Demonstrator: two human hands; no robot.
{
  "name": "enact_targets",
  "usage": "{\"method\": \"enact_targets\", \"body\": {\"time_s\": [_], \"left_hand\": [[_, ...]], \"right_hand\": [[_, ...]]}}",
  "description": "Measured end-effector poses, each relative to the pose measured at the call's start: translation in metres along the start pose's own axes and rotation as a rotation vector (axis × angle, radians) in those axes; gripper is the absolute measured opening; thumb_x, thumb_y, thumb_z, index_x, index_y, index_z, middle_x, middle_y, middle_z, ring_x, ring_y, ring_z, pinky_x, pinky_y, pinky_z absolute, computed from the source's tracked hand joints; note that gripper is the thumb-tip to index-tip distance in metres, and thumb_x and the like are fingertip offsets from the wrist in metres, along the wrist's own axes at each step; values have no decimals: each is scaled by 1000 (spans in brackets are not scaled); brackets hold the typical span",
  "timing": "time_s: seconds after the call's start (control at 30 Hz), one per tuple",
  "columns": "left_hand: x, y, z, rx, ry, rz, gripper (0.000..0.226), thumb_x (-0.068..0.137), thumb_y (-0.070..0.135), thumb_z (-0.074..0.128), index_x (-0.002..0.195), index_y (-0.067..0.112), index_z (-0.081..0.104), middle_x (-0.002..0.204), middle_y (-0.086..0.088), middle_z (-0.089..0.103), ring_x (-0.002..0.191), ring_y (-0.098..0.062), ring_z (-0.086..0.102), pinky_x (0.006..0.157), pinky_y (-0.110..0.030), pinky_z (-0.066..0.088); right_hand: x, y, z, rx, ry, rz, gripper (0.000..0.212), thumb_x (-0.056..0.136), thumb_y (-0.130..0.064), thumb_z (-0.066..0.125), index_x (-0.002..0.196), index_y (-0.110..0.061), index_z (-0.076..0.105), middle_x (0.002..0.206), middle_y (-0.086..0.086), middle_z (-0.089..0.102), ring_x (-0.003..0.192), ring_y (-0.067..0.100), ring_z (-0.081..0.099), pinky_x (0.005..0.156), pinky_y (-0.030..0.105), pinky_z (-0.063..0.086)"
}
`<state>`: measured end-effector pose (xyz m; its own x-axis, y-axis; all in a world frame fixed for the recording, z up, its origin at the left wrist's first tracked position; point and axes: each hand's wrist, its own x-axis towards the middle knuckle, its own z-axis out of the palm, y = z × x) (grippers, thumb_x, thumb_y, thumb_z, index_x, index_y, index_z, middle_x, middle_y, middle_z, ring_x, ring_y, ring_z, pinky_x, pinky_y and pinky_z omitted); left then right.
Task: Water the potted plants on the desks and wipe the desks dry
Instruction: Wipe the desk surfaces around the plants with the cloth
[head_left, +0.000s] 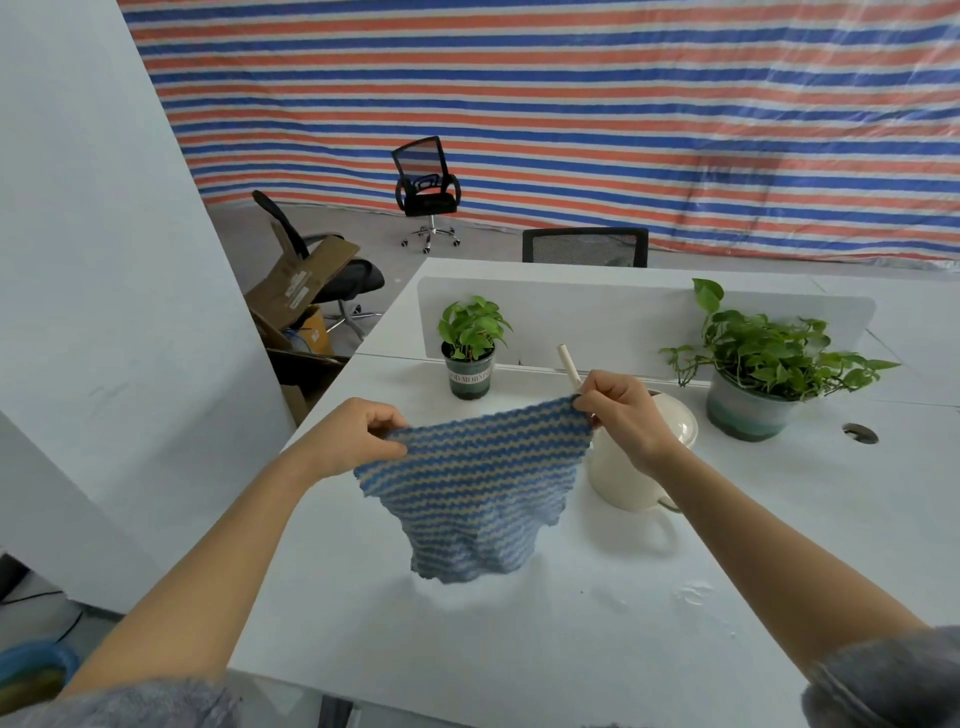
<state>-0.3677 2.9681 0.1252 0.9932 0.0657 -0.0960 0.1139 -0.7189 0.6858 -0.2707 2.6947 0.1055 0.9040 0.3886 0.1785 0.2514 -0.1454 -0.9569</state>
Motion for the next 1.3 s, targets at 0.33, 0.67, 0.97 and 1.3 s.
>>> {"method": "enact_targets", "body": {"time_s": [0.33, 0.67, 0.97, 1.3], "left_hand": [[15, 5, -5, -246, 286, 124, 32, 80, -7, 64, 71, 25, 66, 60, 25, 67, 62, 9, 61, 60, -2, 46], [-36, -97, 71, 9, -485, -184, 41, 76, -9, 57, 67, 29, 69, 57, 14, 67, 60, -2, 60, 64, -17, 49], [-2, -111, 90, 25, -340, -185, 36, 80, -5, 54, 75, 28, 66, 79, 10, 66, 75, -4, 62, 68, -12, 48], [28, -129, 155, 416, -16, -431, 52, 93, 41, 44, 139, 19, 33, 139, -5, 44, 124, -28, 42, 94, -39, 44]], "right_hand": [[8, 8, -6, 195, 130, 76, 26, 78, 2, 49, 56, -12, 52, 61, -4, 57, 58, 4, 47, 57, 18, 38], [-72, 108, 13, -77, -640, 591, 11, 51, -27, 57, 51, -19, 49, 50, -4, 52, 50, 7, 56, 57, 20, 47], [-57, 127, 26, -286, -345, 639, 28, 78, -7, 52, 52, -16, 45, 53, 0, 49, 52, 11, 51, 54, 19, 39], [-85, 160, 32, -692, -140, 708, 21, 84, -37, 59, 85, -22, 45, 89, -1, 54, 80, 16, 51, 61, 22, 37]]}}
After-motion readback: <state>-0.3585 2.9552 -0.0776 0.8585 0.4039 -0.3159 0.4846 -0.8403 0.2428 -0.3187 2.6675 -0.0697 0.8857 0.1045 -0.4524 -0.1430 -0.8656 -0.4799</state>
